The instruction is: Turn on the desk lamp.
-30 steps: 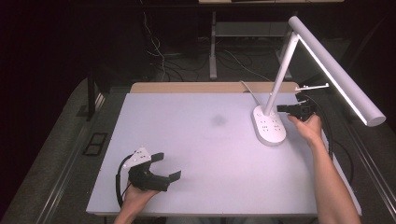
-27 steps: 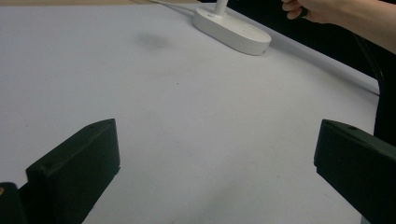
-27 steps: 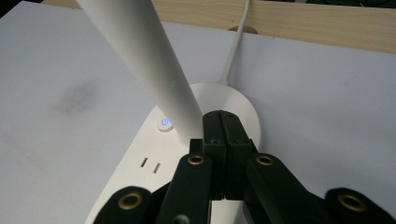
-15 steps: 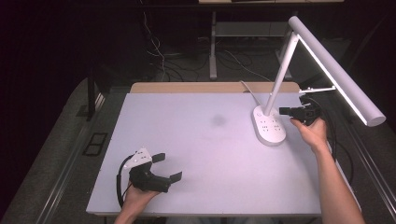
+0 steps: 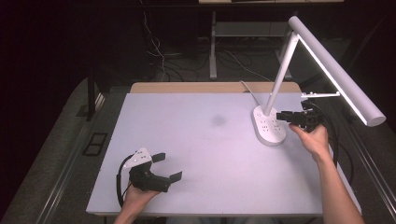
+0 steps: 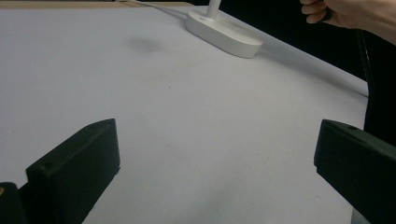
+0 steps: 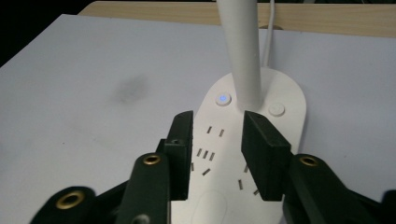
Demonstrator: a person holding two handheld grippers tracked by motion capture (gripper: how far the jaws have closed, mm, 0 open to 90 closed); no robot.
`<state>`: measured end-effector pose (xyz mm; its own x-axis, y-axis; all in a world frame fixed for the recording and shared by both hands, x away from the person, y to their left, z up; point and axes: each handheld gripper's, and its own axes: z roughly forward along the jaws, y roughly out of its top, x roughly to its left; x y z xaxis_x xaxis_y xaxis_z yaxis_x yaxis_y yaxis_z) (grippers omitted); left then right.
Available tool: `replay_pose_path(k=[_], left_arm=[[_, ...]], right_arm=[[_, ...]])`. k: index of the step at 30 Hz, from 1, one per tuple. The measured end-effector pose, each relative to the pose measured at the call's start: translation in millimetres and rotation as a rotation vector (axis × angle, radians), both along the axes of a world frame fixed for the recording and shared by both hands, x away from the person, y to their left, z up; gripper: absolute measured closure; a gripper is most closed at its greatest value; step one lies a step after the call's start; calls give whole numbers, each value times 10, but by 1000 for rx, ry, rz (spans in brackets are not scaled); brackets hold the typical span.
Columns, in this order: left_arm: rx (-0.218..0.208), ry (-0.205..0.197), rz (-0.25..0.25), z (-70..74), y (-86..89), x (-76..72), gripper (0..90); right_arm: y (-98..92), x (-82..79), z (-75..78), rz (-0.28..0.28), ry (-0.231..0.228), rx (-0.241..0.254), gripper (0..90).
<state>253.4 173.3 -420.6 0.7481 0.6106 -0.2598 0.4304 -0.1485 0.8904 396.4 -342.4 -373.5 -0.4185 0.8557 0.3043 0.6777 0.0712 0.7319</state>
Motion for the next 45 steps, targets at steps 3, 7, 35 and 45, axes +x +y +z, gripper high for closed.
replay_pose_path(k=[3, 7, 35, 45], left_arm=[[-2, -1, 3, 2, 4, -2, 0], [-3, 0, 3, 1, 1, -1, 0], [4, -2, -3, 3, -7, -5, 0], [7, -1, -4, 2, -5, -3, 0]], right_arm=[[-1, -78, -18, -5, -16, 21, 497], [14, -197, -33, 1, -21, 42, 299], [405, -1097, -133, 200, -111, 110, 5], [544, -1323, -312, 244, -112, 76, 5]])
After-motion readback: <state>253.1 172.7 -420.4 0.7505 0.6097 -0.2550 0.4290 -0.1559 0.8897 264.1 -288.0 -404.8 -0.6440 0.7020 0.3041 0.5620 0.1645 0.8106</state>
